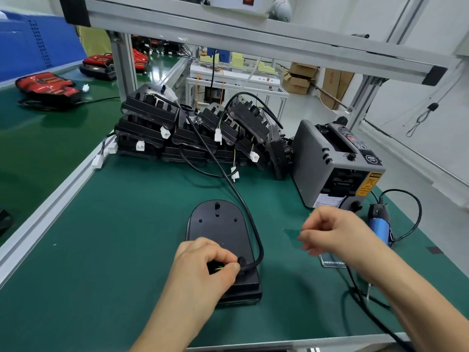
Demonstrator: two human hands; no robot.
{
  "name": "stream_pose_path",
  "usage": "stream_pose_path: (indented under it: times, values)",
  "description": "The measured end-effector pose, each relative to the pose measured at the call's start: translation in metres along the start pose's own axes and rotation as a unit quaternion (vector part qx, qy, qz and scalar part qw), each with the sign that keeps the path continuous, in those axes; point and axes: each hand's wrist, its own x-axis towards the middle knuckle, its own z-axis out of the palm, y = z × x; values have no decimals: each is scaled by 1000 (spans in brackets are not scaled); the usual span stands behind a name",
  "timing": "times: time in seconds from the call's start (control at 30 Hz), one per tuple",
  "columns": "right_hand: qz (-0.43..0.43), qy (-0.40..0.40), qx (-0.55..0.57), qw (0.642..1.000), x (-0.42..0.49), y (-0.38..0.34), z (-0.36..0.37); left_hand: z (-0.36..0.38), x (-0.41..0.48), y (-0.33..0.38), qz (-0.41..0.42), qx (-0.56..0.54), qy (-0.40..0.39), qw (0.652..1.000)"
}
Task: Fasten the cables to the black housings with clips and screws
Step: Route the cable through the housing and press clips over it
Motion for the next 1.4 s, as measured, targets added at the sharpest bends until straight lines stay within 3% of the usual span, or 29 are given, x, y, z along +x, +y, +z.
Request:
stream_pose_path:
  times: [0.13,0.37,0.53,0.77,1.0,1.4]
  values:
    - [-105,-41,-14,993,-29,-10,52,0,0,0,4,2,0,1000]
    - [-306,80,-180,932,-37,10,84,0,1,0,20,27,4,999]
    - [-413,119,-192,882,-32,22,90,0,1,-1,19,25,4,999]
    - [-470,162,-135,857,-26,37,97,0,1,-1,21,25,0,999]
    - [-516,150,-83,839,-24,45,102,0,1,-1,23,30,1,999]
    - [-512,150,-50,844,-21,46,105,0,1,0,30,35,-5,999]
